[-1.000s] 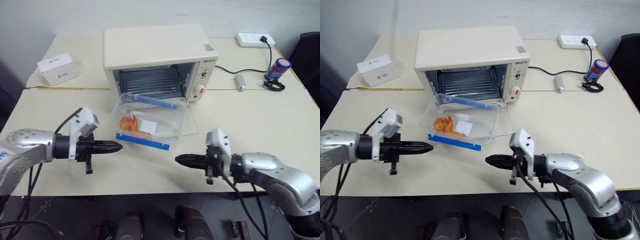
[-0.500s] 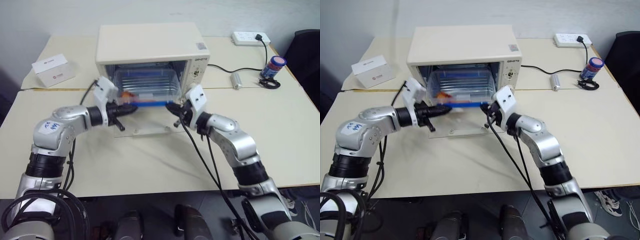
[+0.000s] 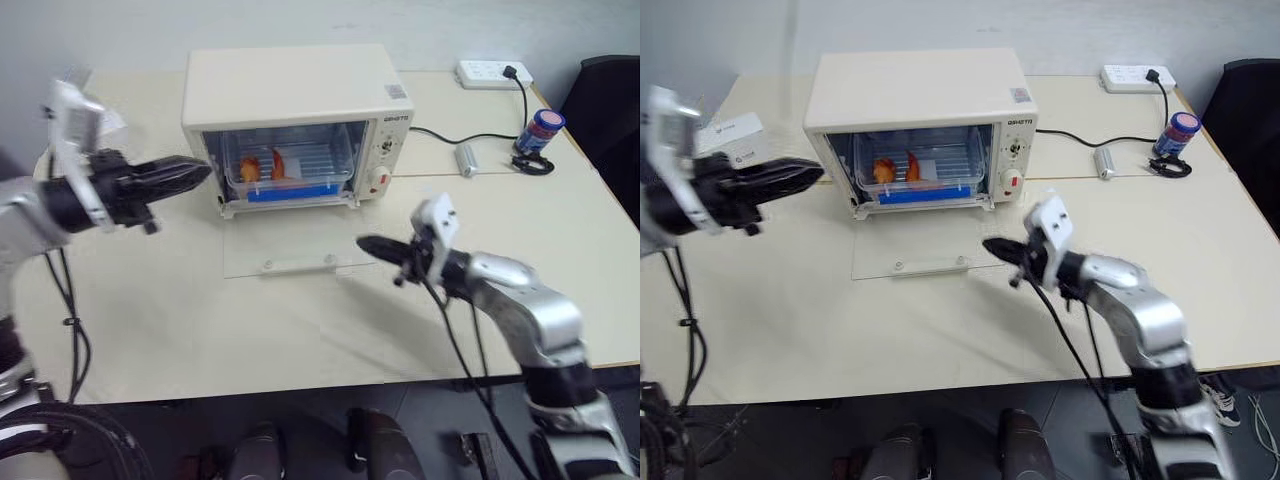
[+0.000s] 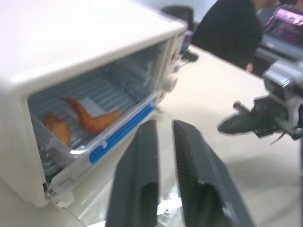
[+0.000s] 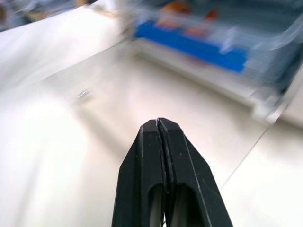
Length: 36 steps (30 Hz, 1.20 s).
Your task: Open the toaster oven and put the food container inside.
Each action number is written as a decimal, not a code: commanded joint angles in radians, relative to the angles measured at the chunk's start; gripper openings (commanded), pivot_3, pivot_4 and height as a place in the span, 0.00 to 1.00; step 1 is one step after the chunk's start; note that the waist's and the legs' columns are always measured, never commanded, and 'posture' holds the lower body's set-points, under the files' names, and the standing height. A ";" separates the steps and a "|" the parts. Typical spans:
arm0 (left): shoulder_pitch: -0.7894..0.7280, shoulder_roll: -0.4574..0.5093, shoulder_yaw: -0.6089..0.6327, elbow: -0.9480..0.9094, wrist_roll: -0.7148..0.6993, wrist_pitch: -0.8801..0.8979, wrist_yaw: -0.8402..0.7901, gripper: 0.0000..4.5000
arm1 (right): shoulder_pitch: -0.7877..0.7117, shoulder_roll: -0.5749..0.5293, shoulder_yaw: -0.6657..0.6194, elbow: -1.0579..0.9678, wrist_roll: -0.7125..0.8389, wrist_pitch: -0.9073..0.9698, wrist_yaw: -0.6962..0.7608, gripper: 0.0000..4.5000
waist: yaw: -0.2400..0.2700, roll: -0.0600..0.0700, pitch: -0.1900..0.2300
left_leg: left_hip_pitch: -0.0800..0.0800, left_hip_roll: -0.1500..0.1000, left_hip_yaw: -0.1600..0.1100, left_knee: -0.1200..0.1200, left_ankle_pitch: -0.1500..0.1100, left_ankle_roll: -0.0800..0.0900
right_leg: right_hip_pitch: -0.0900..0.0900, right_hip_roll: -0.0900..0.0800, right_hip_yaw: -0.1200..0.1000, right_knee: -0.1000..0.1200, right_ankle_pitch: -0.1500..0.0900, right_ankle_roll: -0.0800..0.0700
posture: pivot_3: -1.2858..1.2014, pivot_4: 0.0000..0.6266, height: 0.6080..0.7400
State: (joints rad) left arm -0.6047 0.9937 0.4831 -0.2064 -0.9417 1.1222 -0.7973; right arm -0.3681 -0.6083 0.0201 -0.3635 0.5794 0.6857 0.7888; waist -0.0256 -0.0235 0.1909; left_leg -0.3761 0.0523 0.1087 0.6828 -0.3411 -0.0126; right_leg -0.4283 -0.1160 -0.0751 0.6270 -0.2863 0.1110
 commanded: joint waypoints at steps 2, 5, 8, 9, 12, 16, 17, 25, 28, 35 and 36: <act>0.040 0.163 0.114 -0.039 -0.118 0.070 -0.165 0.46 | 0.138 -0.091 -0.048 -0.136 0.055 0.066 0.034 0.00 | 0.001 0.000 0.000 | 0.001 0.000 0.000 0.000 0.000 0.000 | 0.001 0.000 0.000 0.000 0.000 0.000 | 0.52 0.24 1.00; 0.069 0.230 0.115 -0.049 -0.116 0.052 -0.219 0.65 | 0.166 -0.051 -0.012 -0.086 -0.018 0.034 -0.041 0.00 | 0.000 0.000 0.000 | 0.002 0.000 0.001 0.000 0.000 -0.001 | 0.001 0.000 0.000 0.000 0.000 -0.001 | 0.52 0.24 1.00; 0.063 0.252 0.104 -0.046 -0.110 0.022 -0.233 0.86 | 0.136 0.036 0.046 0.022 -0.118 -0.033 -0.122 0.00 | -0.002 -0.001 -0.001 | 0.003 0.000 0.002 0.000 0.001 -0.002 | 0.001 0.001 0.001 0.000 -0.001 -0.002 | 0.52 0.24 1.00; 0.062 0.254 0.100 -0.046 -0.105 0.011 -0.235 0.92 | 0.125 0.057 0.061 0.051 -0.144 -0.056 -0.134 0.00 | -0.002 -0.001 -0.001 | 0.004 0.000 0.003 0.000 0.001 -0.002 | 0.000 0.001 0.002 0.000 -0.001 -0.002 | 0.52 0.24 1.00; 0.054 0.252 0.088 -0.046 -0.094 -0.017 -0.221 1.00 | 0.079 0.136 0.085 0.161 -0.203 -0.114 -0.175 0.00 | -0.002 -0.001 0.000 | 0.003 0.000 0.003 -0.001 0.001 -0.002 | 0.000 0.001 0.002 0.002 -0.001 -0.002 | 0.52 0.24 1.00; 0.050 0.255 0.078 -0.036 -0.093 -0.034 -0.216 1.00 | -0.028 0.220 0.077 0.282 -0.234 -0.190 -0.184 0.00 | -0.003 -0.001 0.000 | 0.002 0.000 0.003 -0.001 0.001 -0.002 | -0.001 0.001 0.002 0.001 -0.001 -0.002 | 0.52 0.24 1.00; 0.052 0.256 0.077 -0.035 -0.091 -0.038 -0.216 1.00 | -0.055 0.221 0.056 0.277 -0.216 -0.188 -0.172 0.00 | -0.003 -0.001 0.000 | 0.002 0.000 0.003 -0.001 0.001 -0.002 | -0.001 0.001 0.002 0.002 -0.001 -0.002 | 0.52 0.24 1.00; 0.086 0.255 0.089 -0.018 -0.055 -0.073 -0.220 1.00 | -0.230 -0.013 -0.182 0.104 0.107 0.058 0.032 0.21 | 0.004 0.000 0.000 | 0.001 0.000 0.002 -0.001 0.000 -0.001 | -0.001 0.001 0.002 0.001 -0.001 -0.002 | 0.52 0.24 1.00; 0.110 0.261 0.095 0.001 -0.031 -0.094 -0.236 1.00 | -0.287 -0.175 -0.261 0.122 0.209 0.145 0.153 0.43 | 0.004 0.000 0.000 | 0.001 0.000 0.002 -0.001 0.000 0.000 | -0.001 0.001 0.002 0.001 -0.001 -0.002 | 0.52 0.24 1.00; 0.151 0.297 0.119 0.044 0.018 -0.138 -0.294 1.00 | -0.304 -0.401 -0.326 0.232 0.249 0.193 0.325 0.94 | 0.000 -0.001 0.000 | 0.001 0.000 0.006 -0.001 -0.001 0.000 | -0.002 0.001 0.002 0.000 -0.001 -0.001 | 0.52 0.24 1.00; 0.154 0.300 0.125 0.047 0.022 -0.141 -0.300 1.00 | -0.301 -0.415 -0.328 0.243 0.248 0.190 0.336 0.99 | 0.000 -0.001 0.000 | 0.001 0.001 0.006 -0.001 -0.001 0.000 | -0.002 0.001 0.002 0.000 -0.001 -0.001 | 0.52 0.24 1.00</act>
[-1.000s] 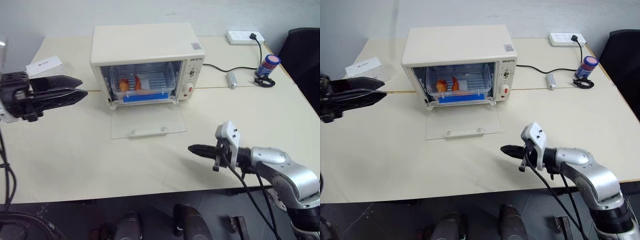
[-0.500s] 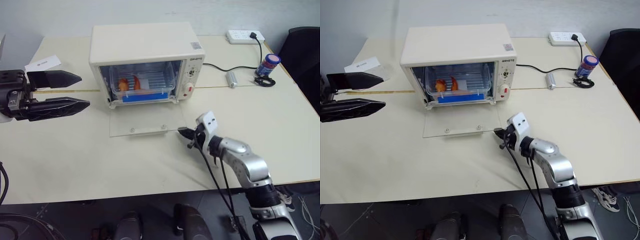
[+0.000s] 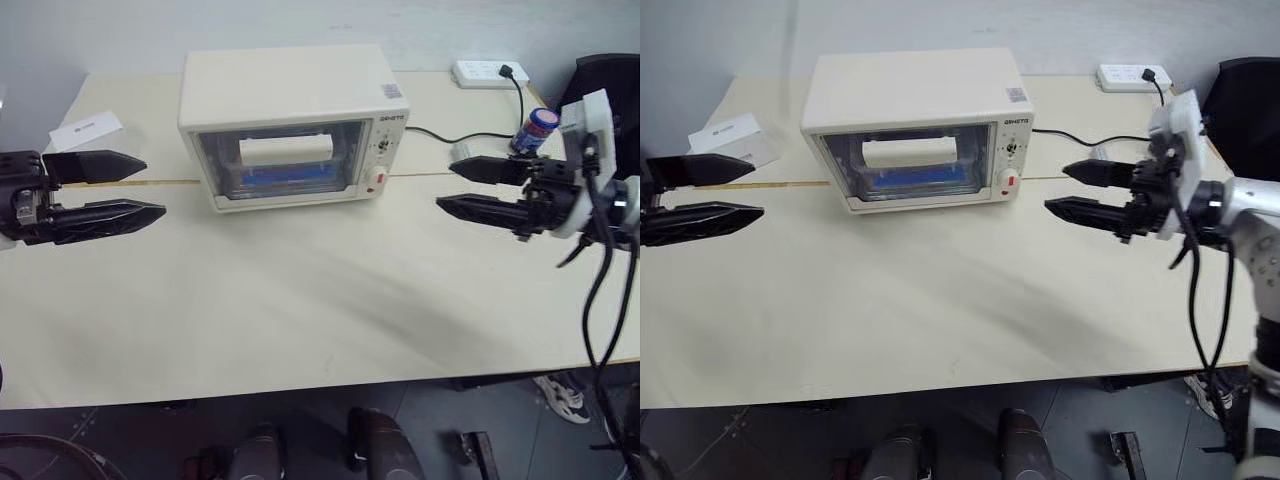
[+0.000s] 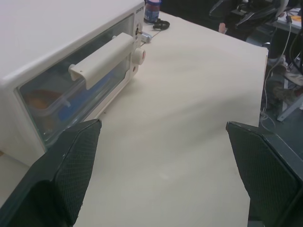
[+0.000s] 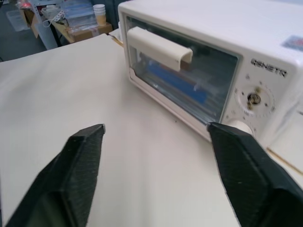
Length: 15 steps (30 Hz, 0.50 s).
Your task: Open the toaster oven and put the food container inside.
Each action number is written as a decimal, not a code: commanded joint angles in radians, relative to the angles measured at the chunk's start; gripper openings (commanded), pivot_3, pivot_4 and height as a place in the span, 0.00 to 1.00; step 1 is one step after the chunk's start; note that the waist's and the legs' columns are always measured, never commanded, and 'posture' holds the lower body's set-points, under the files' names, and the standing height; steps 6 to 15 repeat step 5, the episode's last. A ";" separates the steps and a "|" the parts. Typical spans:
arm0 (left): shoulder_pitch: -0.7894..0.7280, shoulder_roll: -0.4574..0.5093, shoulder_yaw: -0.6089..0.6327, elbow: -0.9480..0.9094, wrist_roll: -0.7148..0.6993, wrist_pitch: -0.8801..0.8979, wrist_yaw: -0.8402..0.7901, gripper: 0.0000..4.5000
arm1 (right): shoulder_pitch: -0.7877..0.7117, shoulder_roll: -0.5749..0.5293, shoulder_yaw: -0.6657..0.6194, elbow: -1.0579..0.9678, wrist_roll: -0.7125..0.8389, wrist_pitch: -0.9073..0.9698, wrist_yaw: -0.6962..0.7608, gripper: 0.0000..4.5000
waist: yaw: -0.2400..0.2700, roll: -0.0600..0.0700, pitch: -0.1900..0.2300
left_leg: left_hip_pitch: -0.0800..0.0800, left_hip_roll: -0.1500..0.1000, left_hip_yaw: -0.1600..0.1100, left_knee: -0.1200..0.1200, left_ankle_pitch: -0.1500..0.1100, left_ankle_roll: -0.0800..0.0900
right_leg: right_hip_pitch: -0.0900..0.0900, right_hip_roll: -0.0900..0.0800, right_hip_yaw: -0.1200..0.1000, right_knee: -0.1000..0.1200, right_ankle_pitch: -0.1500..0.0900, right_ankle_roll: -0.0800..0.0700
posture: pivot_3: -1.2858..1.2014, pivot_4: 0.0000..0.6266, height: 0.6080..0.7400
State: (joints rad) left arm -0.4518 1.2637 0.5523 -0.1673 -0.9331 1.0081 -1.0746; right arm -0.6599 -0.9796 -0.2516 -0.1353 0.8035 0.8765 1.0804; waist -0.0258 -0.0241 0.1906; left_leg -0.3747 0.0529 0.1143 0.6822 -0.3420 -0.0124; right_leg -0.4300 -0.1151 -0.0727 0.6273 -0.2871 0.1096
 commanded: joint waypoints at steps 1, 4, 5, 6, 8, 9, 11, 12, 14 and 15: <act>0.005 0.032 0.061 0.009 0.017 -0.031 -0.027 1.00 | -0.005 -0.052 -0.057 0.026 0.020 -0.007 0.053 0.99 | -0.001 0.000 0.000 | 0.000 0.000 0.000 0.000 0.000 0.000 | 0.000 0.000 0.000 0.000 0.000 0.000 | 0.52 0.24 1.00; 0.018 0.032 0.076 0.005 0.023 -0.034 -0.033 1.00 | 0.012 -0.050 -0.053 0.038 -0.002 -0.041 0.069 0.99 | -0.001 0.000 0.000 | 0.000 0.001 0.001 0.000 0.000 0.000 | -0.001 0.000 0.000 0.000 0.000 0.000 | 0.52 0.24 1.00; 0.032 0.031 0.083 -0.005 0.028 -0.036 -0.038 1.00 | 0.012 -0.040 -0.051 0.041 -0.005 -0.044 0.060 0.99 | -0.001 0.000 0.000 | 0.000 0.001 0.001 0.000 0.000 0.000 | -0.001 0.000 0.000 0.000 0.000 0.000 | 0.52 0.24 1.00; 0.032 0.031 0.083 -0.005 0.028 -0.036 -0.038 1.00 | 0.012 -0.040 -0.051 0.041 -0.005 -0.044 0.060 0.99 | -0.001 0.000 0.000 | 0.000 0.001 0.001 0.000 0.000 0.000 | -0.001 0.000 0.000 0.000 0.000 0.000 | 0.52 0.24 1.00; 0.032 0.031 0.083 -0.005 0.028 -0.036 -0.038 1.00 | 0.012 -0.040 -0.051 0.041 -0.005 -0.044 0.060 0.99 | -0.001 0.000 0.000 | 0.000 0.001 0.001 0.000 0.000 0.000 | -0.001 0.000 0.000 0.000 0.000 0.000 | 0.52 0.24 1.00; 0.032 0.031 0.083 -0.005 0.028 -0.036 -0.038 1.00 | 0.012 -0.040 -0.051 0.041 -0.005 -0.044 0.060 0.99 | -0.001 0.000 0.000 | 0.000 0.001 0.001 0.000 0.000 0.000 | -0.001 0.000 0.000 0.000 0.000 0.000 | 0.52 0.24 1.00; 0.032 0.031 0.083 -0.005 0.028 -0.036 -0.038 1.00 | 0.012 -0.040 -0.051 0.041 -0.005 -0.044 0.060 0.99 | -0.001 0.000 0.000 | 0.000 0.001 0.001 0.000 0.000 0.000 | -0.001 0.000 0.000 0.000 0.000 0.000 | 0.52 0.24 1.00; 0.032 0.031 0.083 -0.005 0.028 -0.036 -0.038 1.00 | 0.012 -0.040 -0.051 0.041 -0.005 -0.044 0.060 0.99 | -0.001 0.000 0.000 | 0.000 0.001 0.001 0.000 0.000 0.000 | -0.001 0.000 0.000 0.000 0.000 0.000 | 0.52 0.24 1.00; 0.032 0.031 0.083 -0.005 0.028 -0.036 -0.038 1.00 | 0.012 -0.040 -0.051 0.041 -0.005 -0.044 0.060 0.99 | -0.001 0.000 0.000 | 0.000 0.001 0.001 0.000 0.000 0.000 | -0.001 0.000 0.000 0.000 0.000 0.000 | 0.52 0.24 1.00; 0.032 0.031 0.083 -0.005 0.028 -0.036 -0.038 1.00 | 0.012 -0.040 -0.051 0.041 -0.005 -0.044 0.060 0.99 | -0.001 0.000 0.000 | 0.000 0.001 0.001 0.000 0.000 0.000 | -0.001 0.000 0.000 0.000 0.000 0.000 | 0.52 0.24 1.00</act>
